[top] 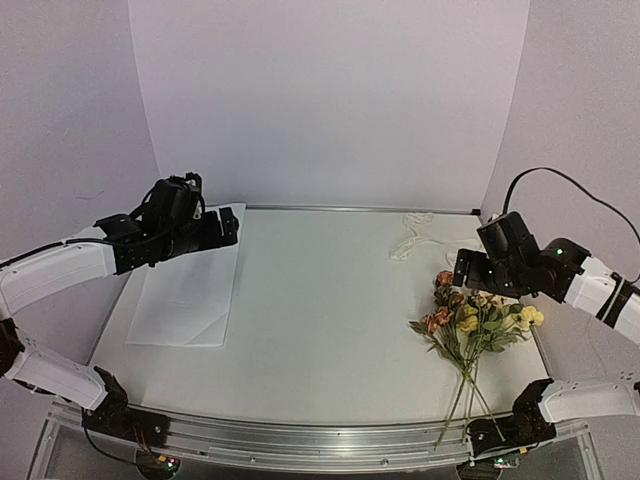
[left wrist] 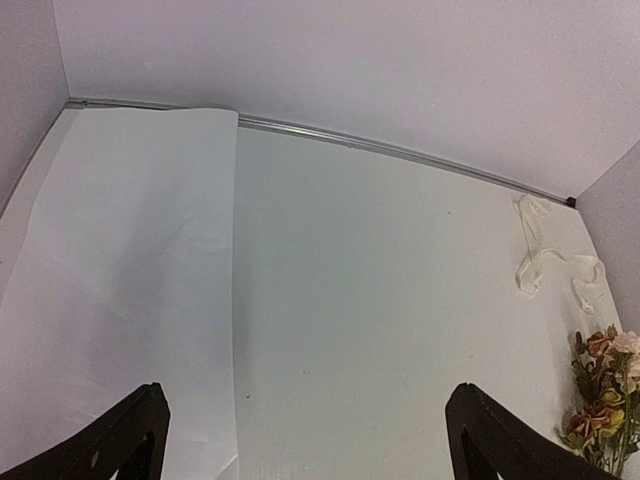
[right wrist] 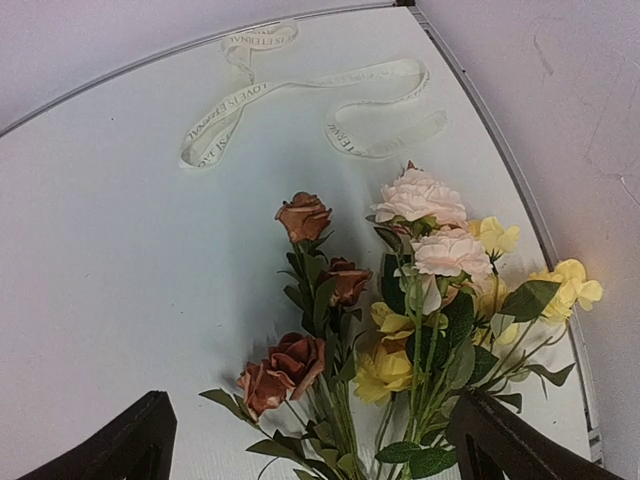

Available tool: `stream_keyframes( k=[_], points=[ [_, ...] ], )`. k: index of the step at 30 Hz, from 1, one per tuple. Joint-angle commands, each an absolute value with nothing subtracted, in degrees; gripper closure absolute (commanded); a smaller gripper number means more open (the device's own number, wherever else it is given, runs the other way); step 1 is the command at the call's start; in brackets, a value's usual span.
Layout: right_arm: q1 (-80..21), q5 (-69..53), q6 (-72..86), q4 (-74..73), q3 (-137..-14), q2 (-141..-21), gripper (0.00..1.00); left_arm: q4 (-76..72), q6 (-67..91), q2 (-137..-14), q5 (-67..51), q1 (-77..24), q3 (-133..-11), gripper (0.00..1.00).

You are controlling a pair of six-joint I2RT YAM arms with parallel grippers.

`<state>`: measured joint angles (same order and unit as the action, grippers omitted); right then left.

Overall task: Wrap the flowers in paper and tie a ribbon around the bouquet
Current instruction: Move the flattened wrapping paper to the center of the board.

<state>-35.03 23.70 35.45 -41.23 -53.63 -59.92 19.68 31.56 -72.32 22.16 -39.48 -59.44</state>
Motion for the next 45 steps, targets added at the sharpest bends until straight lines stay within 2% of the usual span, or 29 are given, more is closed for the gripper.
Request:
stream_keyframes(
  k=[1,7,18,24,36,45],
  points=[
    [-35.03,28.27,35.15,-41.11,-54.19,-60.32,0.02,23.37,29.55,-71.96,22.51,-39.46,-63.96,0.0],
    [-33.4,26.25,38.04,-42.15,-54.03,-63.37,0.02,20.63,26.59,-71.79,16.46,-36.9,-64.04,0.0],
    [-25.42,18.75,42.72,-44.82,-50.41,-66.39,0.02,17.07,31.36,-73.51,6.18,-28.59,-58.18,0.0],
    [-24.74,16.86,43.81,-45.14,-49.99,-67.82,0.02,18.14,37.52,-79.86,9.24,-26.94,-56.96,0.0],
    [-24.83,13.05,40.56,-45.44,-51.76,-66.0,0.02,10.07,43.64,-95.39,6.18,-25.31,-53.58,0.0],
    [-24.89,11.23,40.21,-44.72,-52.06,-64.34,0.02,8.86,43.75,-98.7,5.04,-26.62,-52.81,0.0]
  ],
)
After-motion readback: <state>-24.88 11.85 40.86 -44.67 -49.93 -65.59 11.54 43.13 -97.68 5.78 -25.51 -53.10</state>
